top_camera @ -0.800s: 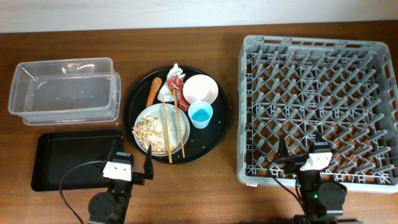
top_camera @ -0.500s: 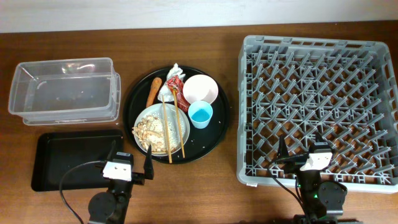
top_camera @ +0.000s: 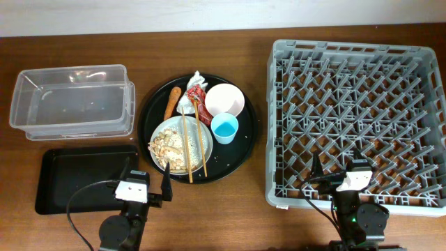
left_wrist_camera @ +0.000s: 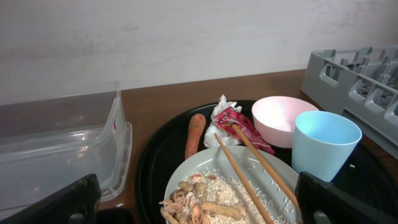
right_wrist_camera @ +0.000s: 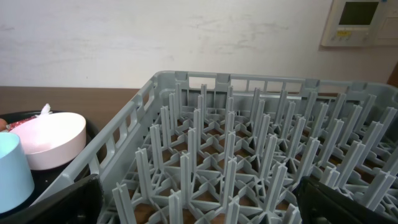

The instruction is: Sort waste into correct bins and load items into the dishwasher rack

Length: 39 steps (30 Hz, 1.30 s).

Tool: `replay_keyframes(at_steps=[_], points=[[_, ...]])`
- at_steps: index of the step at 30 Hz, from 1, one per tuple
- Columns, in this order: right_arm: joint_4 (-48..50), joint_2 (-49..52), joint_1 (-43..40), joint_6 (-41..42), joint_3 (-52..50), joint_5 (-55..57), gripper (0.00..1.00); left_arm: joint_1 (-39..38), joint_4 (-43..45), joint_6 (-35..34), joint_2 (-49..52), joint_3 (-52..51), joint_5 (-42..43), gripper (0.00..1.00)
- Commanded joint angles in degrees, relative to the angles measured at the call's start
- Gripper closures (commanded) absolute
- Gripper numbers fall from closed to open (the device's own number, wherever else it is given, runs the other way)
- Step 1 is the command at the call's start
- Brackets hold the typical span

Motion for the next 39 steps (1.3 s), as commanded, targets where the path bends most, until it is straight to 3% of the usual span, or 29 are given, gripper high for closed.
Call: replay_keyframes(at_steps=[1,27,29,30,33,37,39], points=[[-0.07,-0.24,-0.37,-0.37,-0.42,-0.28,0.02,0.26,0.33,0.68,-0.22,-0.76,0.46,0.01],[-0.04,-0.24,-0.37,-0.31,-0.42,-1.14,0.02,0.26,0.35,0.66,-0.22,-0.76,1.73,0.01],[1.75,-0.24,-0.37,4.55,-0.42,-5.03,0.02,0.26,0.68,0.66,-0.22,-0.76,4.15,0.01],[6.75,-0.24,-0.37,8.66,0.09,-11.76,0.02,0.26,5.01,-2.89,-0.22,-0.15,4.2,0.01],[8.74,-0.22,-0.37,10.91,6.25,-16.37,0.02,0.26,9.22,-3.06,-0.09,5.49,4.85,0.01],[-8.35,6.1,-0.37,10.84,22.14,-16.33,0.02,0.26,-1.29,-3.02,10.25,20.2,5.22,0.01],[-10.1,10.36,-0.37,10.86,26.1,-16.33,0.02,0.26,-2.29,-3.02,14.53,24.13,5.2,0.0]])
